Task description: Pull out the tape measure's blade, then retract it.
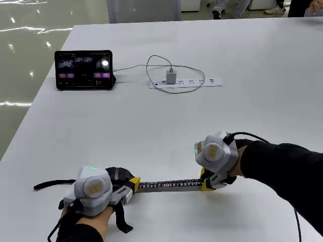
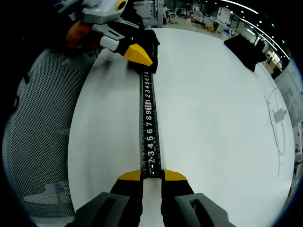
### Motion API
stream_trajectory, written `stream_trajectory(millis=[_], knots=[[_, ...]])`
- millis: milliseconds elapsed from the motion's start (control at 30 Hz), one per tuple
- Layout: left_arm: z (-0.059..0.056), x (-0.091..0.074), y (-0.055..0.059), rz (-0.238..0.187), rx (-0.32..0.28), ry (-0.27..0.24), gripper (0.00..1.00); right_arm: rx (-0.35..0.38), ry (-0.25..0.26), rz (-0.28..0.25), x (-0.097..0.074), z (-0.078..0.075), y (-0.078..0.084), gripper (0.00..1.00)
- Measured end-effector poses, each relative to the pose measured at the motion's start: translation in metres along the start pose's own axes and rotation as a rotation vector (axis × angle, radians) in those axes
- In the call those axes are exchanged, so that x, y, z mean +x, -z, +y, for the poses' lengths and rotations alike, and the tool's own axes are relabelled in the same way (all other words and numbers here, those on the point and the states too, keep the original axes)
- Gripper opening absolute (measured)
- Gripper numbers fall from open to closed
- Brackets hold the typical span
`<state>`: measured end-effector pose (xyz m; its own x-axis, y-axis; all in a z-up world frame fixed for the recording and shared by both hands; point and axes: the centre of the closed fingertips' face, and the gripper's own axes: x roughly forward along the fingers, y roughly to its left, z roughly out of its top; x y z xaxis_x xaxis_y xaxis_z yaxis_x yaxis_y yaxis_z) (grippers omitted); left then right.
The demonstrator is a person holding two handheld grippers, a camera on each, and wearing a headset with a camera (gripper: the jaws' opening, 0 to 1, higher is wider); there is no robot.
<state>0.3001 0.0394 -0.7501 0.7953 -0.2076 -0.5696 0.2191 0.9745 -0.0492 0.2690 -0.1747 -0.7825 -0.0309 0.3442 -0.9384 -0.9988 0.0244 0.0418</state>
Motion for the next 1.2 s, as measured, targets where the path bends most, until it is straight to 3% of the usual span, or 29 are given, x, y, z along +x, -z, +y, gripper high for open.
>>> stream_trajectory(millis=[800,1200], knots=[[0.0,0.0,0.001,0.01,-0.007,0.006,0.62,0.016,0.0,0.001,0.005,0.0,-0.012,0.1],[-0.001,0.0,0.001,0.013,-0.007,0.007,0.62,-0.016,-0.012,-0.004,0.007,0.0,-0.017,0.1]])
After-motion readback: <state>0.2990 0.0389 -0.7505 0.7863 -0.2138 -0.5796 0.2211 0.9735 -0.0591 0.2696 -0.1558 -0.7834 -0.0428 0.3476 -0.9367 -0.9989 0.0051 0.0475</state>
